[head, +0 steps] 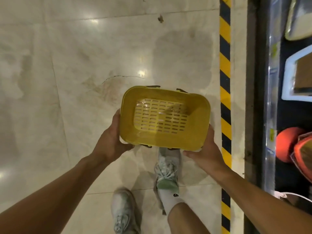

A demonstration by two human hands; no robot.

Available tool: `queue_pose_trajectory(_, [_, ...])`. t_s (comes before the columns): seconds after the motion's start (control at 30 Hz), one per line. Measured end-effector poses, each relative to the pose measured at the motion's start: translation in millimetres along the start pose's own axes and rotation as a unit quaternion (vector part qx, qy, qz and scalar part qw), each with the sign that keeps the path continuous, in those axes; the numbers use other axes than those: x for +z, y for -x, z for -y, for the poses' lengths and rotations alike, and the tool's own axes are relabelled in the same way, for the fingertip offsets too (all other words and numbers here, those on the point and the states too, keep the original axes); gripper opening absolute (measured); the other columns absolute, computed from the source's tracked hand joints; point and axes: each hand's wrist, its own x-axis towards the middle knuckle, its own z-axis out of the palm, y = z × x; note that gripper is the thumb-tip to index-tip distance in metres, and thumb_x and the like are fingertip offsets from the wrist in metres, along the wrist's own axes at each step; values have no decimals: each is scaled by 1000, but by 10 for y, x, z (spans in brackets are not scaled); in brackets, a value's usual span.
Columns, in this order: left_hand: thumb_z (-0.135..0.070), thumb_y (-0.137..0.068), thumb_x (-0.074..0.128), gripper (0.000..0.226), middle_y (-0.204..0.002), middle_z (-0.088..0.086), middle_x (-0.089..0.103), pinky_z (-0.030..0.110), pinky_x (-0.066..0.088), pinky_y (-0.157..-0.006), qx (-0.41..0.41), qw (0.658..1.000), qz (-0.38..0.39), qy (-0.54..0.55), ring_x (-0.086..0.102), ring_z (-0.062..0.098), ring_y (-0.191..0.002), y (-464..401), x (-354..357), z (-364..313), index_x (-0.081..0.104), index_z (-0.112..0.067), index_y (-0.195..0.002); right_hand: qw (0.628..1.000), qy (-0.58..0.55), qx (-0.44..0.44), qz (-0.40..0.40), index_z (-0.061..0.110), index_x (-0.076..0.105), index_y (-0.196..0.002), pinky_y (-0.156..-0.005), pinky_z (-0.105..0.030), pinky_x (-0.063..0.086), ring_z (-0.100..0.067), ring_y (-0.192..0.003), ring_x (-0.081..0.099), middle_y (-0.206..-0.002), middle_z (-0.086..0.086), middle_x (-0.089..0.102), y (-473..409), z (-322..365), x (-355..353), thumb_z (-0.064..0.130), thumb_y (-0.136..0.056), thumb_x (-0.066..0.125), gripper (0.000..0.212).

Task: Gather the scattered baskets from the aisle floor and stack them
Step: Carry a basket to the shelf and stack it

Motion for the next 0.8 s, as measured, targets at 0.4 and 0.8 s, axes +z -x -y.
queue_pose_trajectory(0.4, [-23, -65, 97, 130, -135, -29, 53, 25, 49, -95, 87, 996, -30, 3, 60, 0, -114, 1515, -1673, -1670, 9, -40, -160, 995, -35, -87, -27, 41, 22, -144, -81, -7, 47, -7, -112, 57, -124, 22, 55, 1895, 1733, -937, 18, -76, 89, 99])
queue_pose_trajectory(0.8, [-45, -63, 90, 122, -146, -34, 44, 6, 41, -95, 238, 970, -2, 45, 47, -14, -128, 4158, -3150, -3059, 15, -47, -159, 958, -97, -255, -92, 40, 32, -144, -87, 0, 44, 16, -117, 55, -127, 40, 56, 5233, 3096, -1539, 17, -76, 87, 90])
